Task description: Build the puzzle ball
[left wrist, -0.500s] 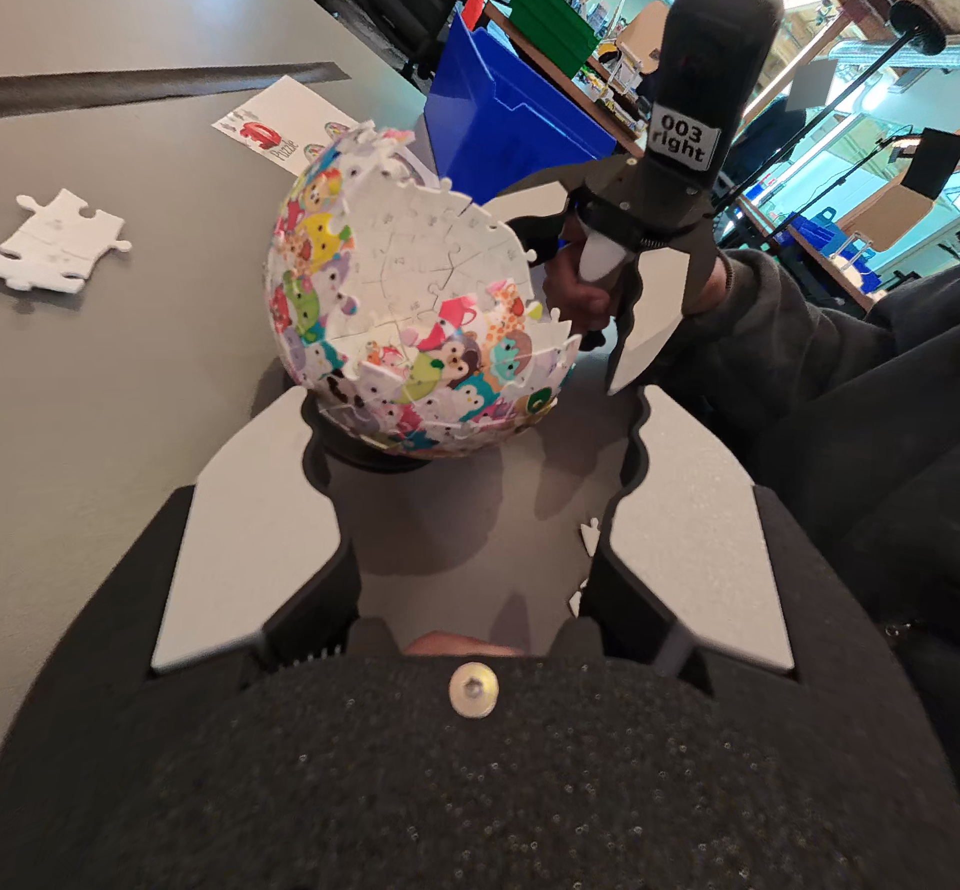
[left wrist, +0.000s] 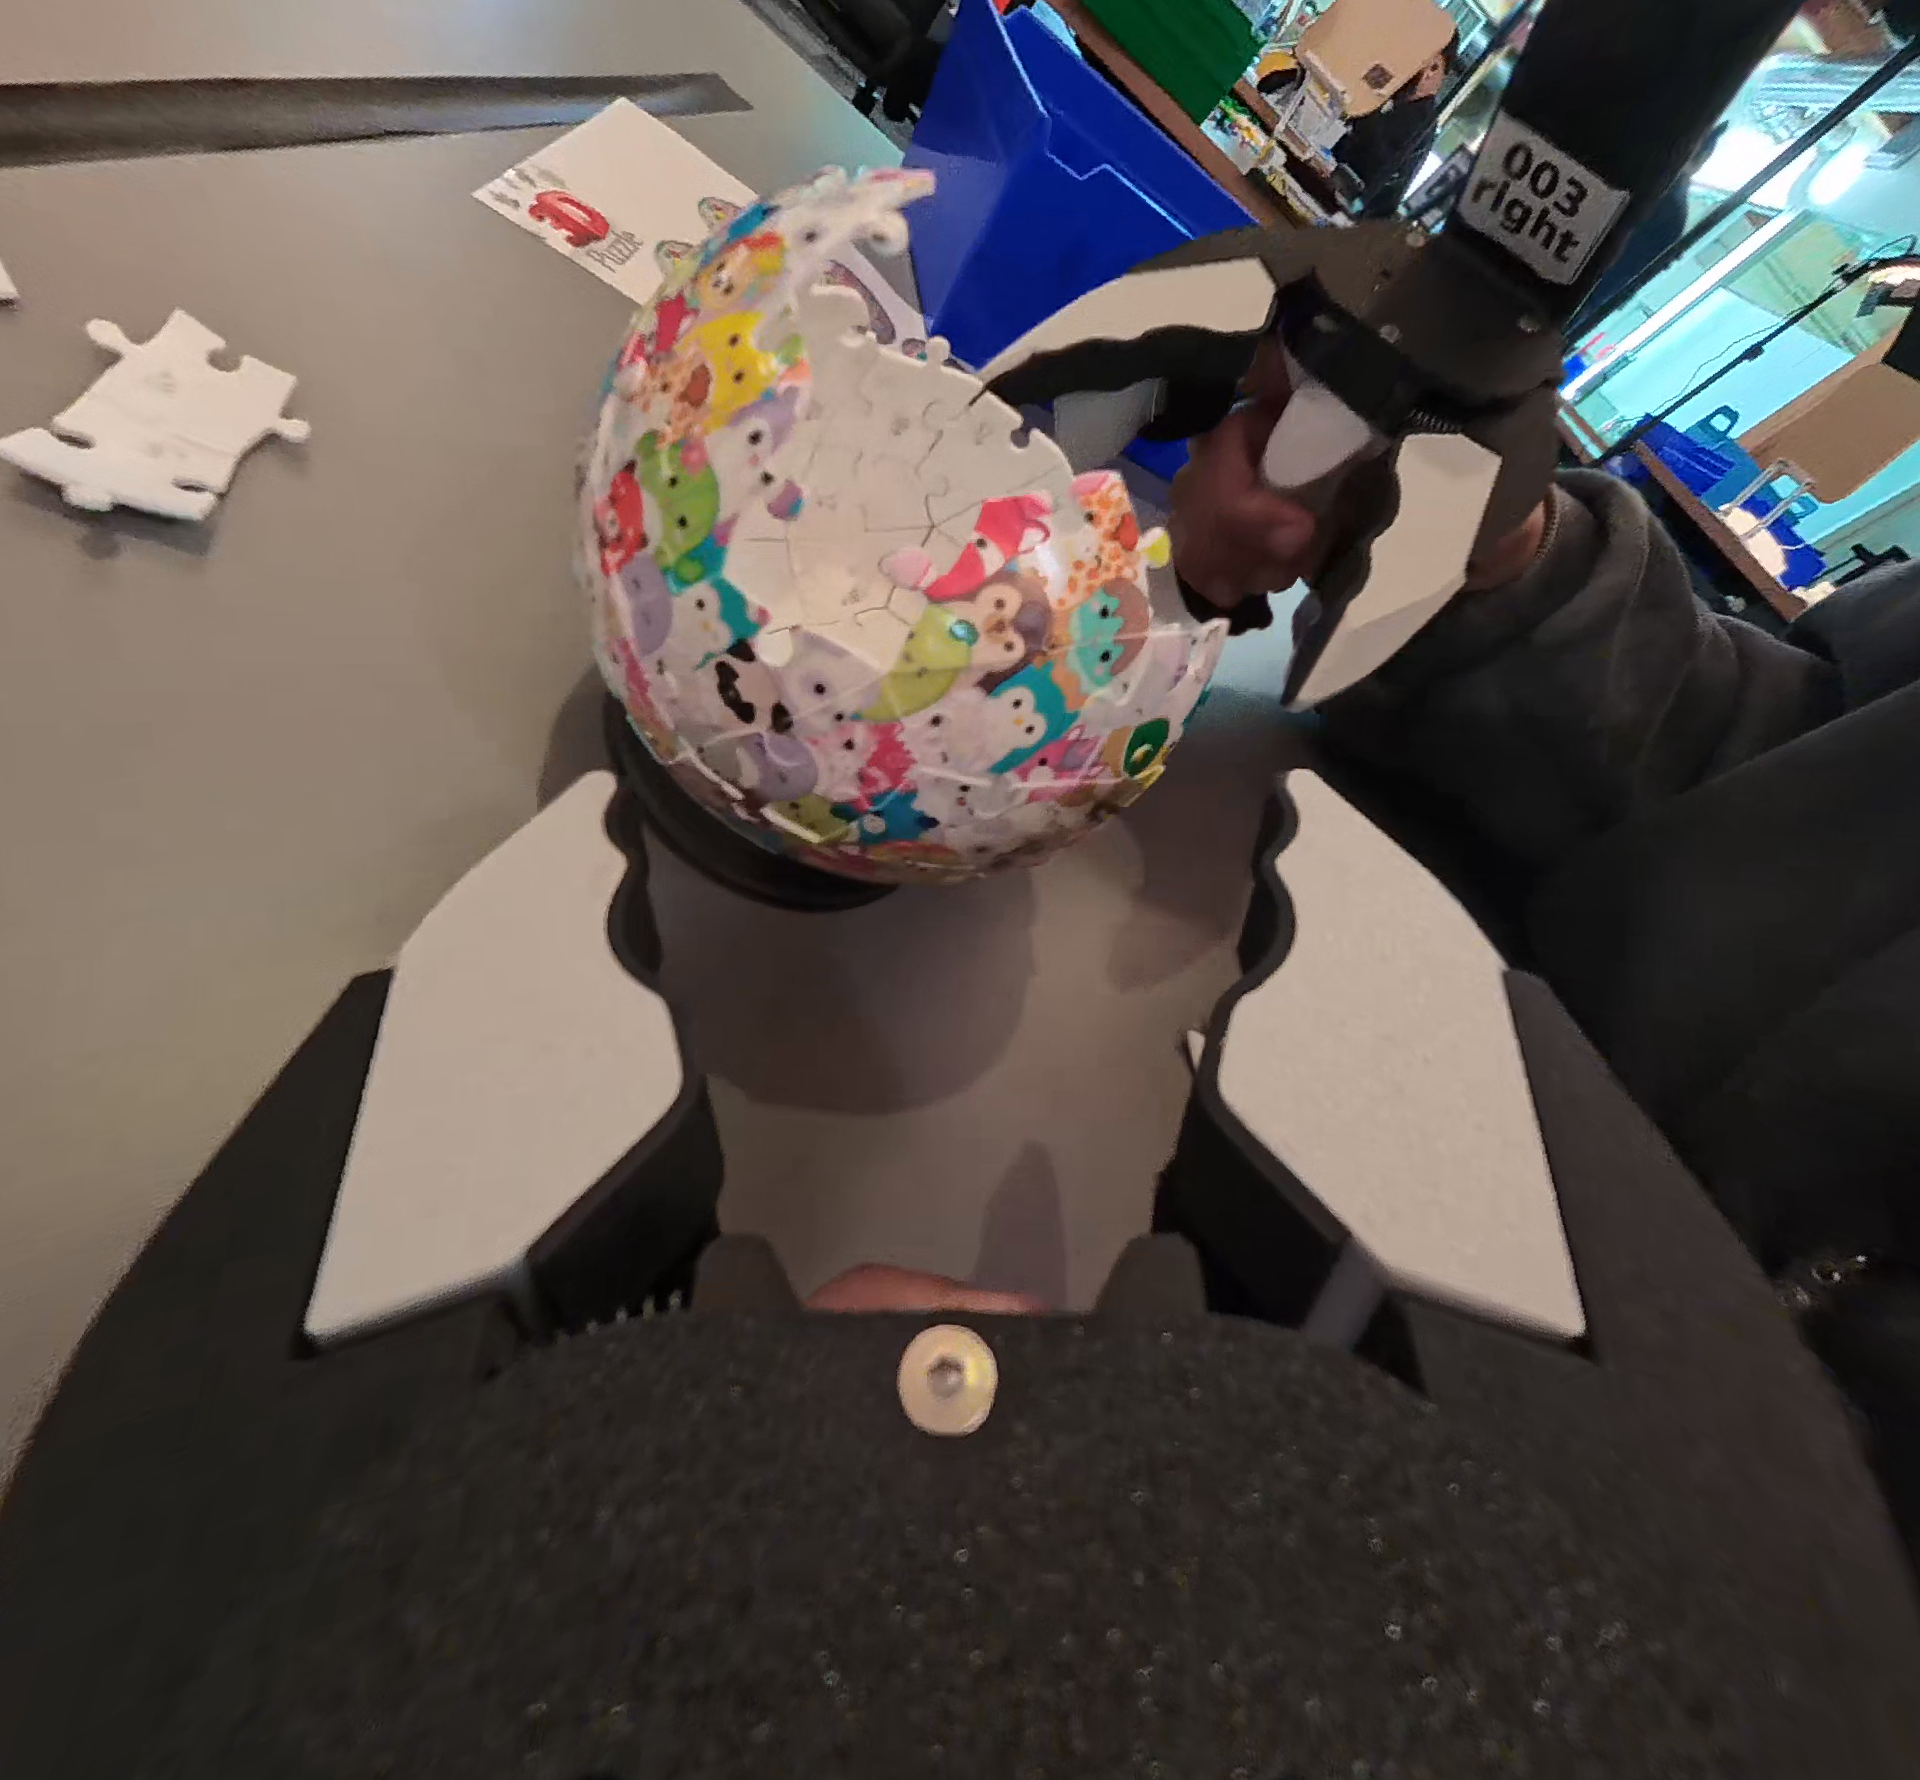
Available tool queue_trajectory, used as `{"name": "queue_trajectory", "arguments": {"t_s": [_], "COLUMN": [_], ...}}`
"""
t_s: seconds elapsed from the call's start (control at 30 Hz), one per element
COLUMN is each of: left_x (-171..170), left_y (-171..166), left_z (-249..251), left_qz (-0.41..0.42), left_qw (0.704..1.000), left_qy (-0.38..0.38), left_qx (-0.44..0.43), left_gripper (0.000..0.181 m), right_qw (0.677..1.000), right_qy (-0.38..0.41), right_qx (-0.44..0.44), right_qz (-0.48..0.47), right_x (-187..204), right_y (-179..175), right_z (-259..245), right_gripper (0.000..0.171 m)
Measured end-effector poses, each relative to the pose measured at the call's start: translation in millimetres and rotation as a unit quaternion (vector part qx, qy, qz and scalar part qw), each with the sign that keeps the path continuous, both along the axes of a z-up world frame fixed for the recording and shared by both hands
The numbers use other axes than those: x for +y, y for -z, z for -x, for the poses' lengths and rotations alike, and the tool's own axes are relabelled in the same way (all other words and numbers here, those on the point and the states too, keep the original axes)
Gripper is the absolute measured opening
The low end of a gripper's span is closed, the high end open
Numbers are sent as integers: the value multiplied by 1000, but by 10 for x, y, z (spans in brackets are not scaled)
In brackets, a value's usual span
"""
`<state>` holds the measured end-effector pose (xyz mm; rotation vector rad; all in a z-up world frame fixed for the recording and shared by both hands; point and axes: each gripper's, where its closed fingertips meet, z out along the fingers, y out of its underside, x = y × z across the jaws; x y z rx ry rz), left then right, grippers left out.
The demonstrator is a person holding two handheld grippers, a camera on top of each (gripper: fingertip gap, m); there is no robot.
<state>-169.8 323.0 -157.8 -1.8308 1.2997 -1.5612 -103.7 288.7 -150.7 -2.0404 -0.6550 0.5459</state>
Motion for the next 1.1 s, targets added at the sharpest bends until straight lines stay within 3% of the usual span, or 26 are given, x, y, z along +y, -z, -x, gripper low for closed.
{"name": "queue_trajectory", "arguments": {"t_s": [0.77,0.97,1.1], "left_x": [-61,-3,-50], "left_y": [-280,-119,-113], "left_z": [-29,-25,-54], "left_qz": [-43,-27,-30], "left_qw": [999,999,999], "left_qy": [-2,-9,-2], "left_qx": [4,27,28], "left_gripper": [116,112,113], "right_qw": [999,1000,996], "right_qy": [5,21,69], "right_qx": [14,1,20], "right_qz": [31,17,46], "right_x": [-38,-28,53], "right_y": [295,218,67], "right_z": [163,41,-160], "right_gripper": [115,103,84]}}
